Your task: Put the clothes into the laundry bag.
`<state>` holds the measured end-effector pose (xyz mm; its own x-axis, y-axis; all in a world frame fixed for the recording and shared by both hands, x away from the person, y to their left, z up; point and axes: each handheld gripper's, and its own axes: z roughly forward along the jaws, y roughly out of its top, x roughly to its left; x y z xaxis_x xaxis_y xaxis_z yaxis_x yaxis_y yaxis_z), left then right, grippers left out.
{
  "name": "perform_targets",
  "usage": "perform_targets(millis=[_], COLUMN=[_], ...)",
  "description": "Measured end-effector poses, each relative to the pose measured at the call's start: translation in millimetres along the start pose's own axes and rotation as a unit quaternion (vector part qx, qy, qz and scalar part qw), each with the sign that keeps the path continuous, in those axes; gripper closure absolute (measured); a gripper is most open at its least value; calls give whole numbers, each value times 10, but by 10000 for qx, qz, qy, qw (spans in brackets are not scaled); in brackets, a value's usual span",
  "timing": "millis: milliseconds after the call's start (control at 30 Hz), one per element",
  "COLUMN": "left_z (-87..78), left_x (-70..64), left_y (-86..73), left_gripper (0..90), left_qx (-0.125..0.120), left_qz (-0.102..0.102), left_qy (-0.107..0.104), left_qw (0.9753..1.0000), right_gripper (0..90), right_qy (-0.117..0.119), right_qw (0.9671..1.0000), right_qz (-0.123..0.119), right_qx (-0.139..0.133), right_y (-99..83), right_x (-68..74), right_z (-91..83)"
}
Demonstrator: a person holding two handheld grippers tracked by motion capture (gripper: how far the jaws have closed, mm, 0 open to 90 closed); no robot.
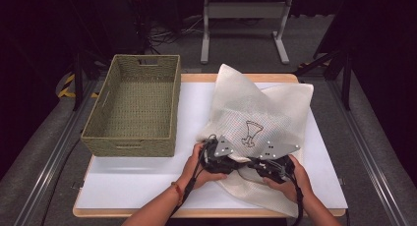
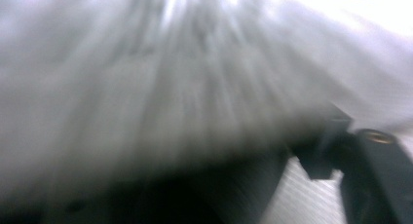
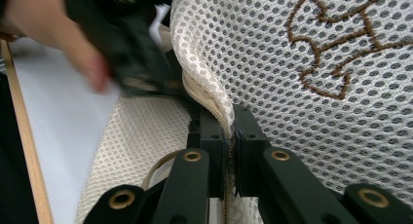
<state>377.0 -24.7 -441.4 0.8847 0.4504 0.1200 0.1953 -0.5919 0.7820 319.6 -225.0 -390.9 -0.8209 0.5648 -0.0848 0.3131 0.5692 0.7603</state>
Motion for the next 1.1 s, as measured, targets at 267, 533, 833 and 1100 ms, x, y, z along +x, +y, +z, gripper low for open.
perform_targets(millis=[267, 533, 833, 1100], left_z=[202, 162, -91, -518], left_x=[66, 164, 158, 155], left_y=[80, 62, -22, -241], left_gripper=[786, 822, 718, 550], left_qx=[152, 29, 14, 118], left_qz=[18, -243, -51, 12], left_qy=[640, 1261, 842, 748], left_qw=[9978, 9917, 9964, 9971], right_gripper=[847, 853, 852, 851], right_qy=[-69, -11, 68, 304], right_qw=[9999, 10000, 9998, 9993], right_qz=[-3, -33, -13, 16], right_qx=[125, 59, 195, 226], right_y=[-19, -9, -34, -14], right_x=[39, 92, 80, 115], right_z=[36, 40, 86, 80])
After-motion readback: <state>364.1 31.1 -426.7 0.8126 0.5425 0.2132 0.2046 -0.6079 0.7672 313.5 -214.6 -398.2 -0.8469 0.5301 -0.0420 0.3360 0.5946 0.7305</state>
